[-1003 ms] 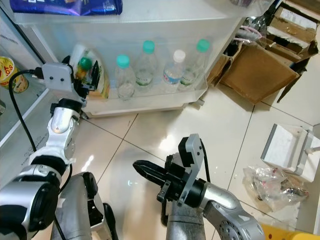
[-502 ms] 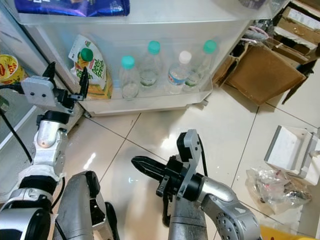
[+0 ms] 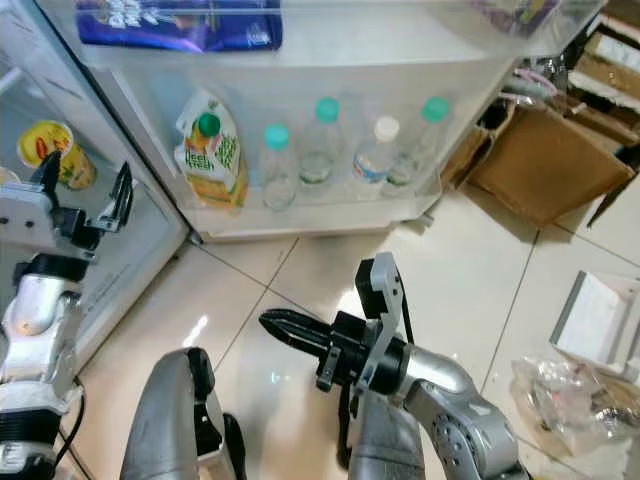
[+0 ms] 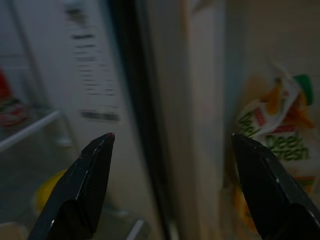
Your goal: Restocking fridge
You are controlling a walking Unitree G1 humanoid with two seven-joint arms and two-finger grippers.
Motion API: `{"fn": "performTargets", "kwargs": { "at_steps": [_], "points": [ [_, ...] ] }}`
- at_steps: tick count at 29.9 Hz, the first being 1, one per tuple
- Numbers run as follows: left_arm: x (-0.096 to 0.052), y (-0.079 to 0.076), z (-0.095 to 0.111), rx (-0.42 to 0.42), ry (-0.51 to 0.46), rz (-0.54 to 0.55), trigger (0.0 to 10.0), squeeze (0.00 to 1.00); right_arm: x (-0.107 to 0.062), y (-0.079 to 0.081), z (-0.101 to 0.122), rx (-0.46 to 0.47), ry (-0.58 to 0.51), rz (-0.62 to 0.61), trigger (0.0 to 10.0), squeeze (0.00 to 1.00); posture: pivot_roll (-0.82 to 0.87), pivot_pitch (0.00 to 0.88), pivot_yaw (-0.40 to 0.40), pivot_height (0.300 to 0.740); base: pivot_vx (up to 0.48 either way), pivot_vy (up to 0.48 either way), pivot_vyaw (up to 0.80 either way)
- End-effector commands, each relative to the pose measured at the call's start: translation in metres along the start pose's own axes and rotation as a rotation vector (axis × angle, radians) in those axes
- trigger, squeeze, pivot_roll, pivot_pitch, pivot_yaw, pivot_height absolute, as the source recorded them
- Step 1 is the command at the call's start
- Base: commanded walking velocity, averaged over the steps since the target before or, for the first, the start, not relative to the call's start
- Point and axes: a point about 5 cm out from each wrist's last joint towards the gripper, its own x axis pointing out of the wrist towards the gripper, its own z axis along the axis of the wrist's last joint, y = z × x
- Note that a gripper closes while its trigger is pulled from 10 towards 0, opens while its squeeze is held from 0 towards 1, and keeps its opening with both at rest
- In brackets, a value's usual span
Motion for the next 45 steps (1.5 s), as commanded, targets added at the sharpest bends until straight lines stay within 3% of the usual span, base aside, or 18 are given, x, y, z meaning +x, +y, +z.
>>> {"fn": "performTargets", "kwargs": {
  "at_steps": [1, 10, 16, 18, 19, 21, 24, 29, 30, 35, 36, 39, 40, 45],
  "points": [
    [-0.01, 0.008, -0.002, 0.018, 0.029, 0.01, 10.0, 0.0, -0.003, 0.001, -0.006, 0.021, 0.008, 0.012, 10.0, 0.0, -0.18, 0.375, 0.029, 0.55, 0.0, 0.0, 0.0],
    [-0.027, 0.023, -0.007, 0.034, 0.099, 0.063, 10.0, 0.0, -0.002, -0.011, -0.006, -0.002, -0.001, -0.001, 10.0, 0.0, -0.14, 0.322, 0.044, 0.55, 0.0, 0.0, 0.0],
    [-0.04, 0.027, -0.022, 0.044, 0.173, 0.083, 10.0, 0.0, -0.008, -0.028, -0.012, -0.023, -0.014, -0.115, 10.0, 0.0, -0.13, 0.282, 0.062, 0.55, 0.0, 0.0, 0.0],
    [-0.061, 0.027, -0.042, 0.043, 0.283, 0.108, 10.0, 0.0, -0.022, -0.044, -0.021, -0.029, -0.012, -0.267, 10.0, 0.0, -0.13, 0.251, 0.067, 0.55, 0.0, 0.0, 0.0],
    [-0.061, 0.027, -0.042, 0.043, 0.283, 0.108, 10.0, 0.0, -0.022, -0.044, -0.021, -0.029, -0.012, -0.267, 10.0, 0.0, -0.13, 0.251, 0.067, 0.55, 0.0, 0.0, 0.0],
    [-0.087, 0.027, -0.064, 0.031, 0.413, 0.142, 10.0, 0.0, -0.034, -0.057, -0.03, -0.025, 0.039, -0.389, 10.0, 0.0, -0.12, 0.225, 0.065, 0.55, 0.0, 0.0, 0.0],
    [-0.11, 0.025, -0.081, 0.023, 0.517, 0.157, 10.0, 0.0, -0.046, -0.068, -0.042, -0.006, 0.098, -0.478, 10.0, 0.0, -0.12, 0.202, 0.056, 0.55, 0.0, 0.0, 0.0],
    [-0.162, 0.004, -0.109, -0.187, 0.711, 0.183, 10.0, 0.0, -0.075, -0.079, -0.06, 0.105, 0.064, -0.571, 10.0, 0.0, -0.1, 0.165, 0.033, 0.555, 0.0, 0.0, 0.0],
    [-0.167, 0.0, -0.111, -0.217, 0.727, 0.169, 10.0, 0.0, -0.078, -0.08, -0.062, 0.112, 0.059, -0.577, 10.0, 0.0, -0.1, 0.161, 0.032, 0.56, 0.0, 0.0, 0.0],
    [-0.192, -0.014, -0.121, -0.172, 0.852, 0.07, 10.0, 0.0, -0.092, -0.087, -0.07, 0.129, 0.061, -0.647, 10.0, 0.0, -0.1, 0.131, 0.027, 0.578, 0.0, 0.0, 0.0],
    [-0.212, -0.016, -0.127, -0.18, 0.947, 0.083, 10.0, 0.0, -0.109, -0.092, -0.079, 0.158, 0.075, -0.734, 10.0, 0.0, -0.1, 0.11, 0.024, 0.588, 0.0, 0.0, 0.0],
    [-0.224, -0.016, -0.13, -0.191, 1.011, 0.113, 10.0, 0.0, -0.125, -0.094, -0.087, 0.191, 0.086, -0.808, 10.0, 0.0, -0.1, 0.103, 0.019, 0.597, 0.0, 0.0, 0.0],
    [-0.236, -0.015, -0.133, -0.202, 1.072, 0.131, 10.0, 0.0, -0.144, -0.093, -0.099, 0.236, 0.102, -0.896, 10.0, 0.0, -0.1, 0.087, 0.014, 0.606, 0.0, 0.0, 0.0],
    [-0.249, -0.012, -0.134, -0.191, 1.139, 0.155, 10.0, 0.0, -0.167, -0.088, -0.115, 0.294, 0.133, -1.009, 10.0, 0.0, -0.11, 0.08, 0.011, 0.621, 0.0, 0.0, 0.0]
  ]
}}
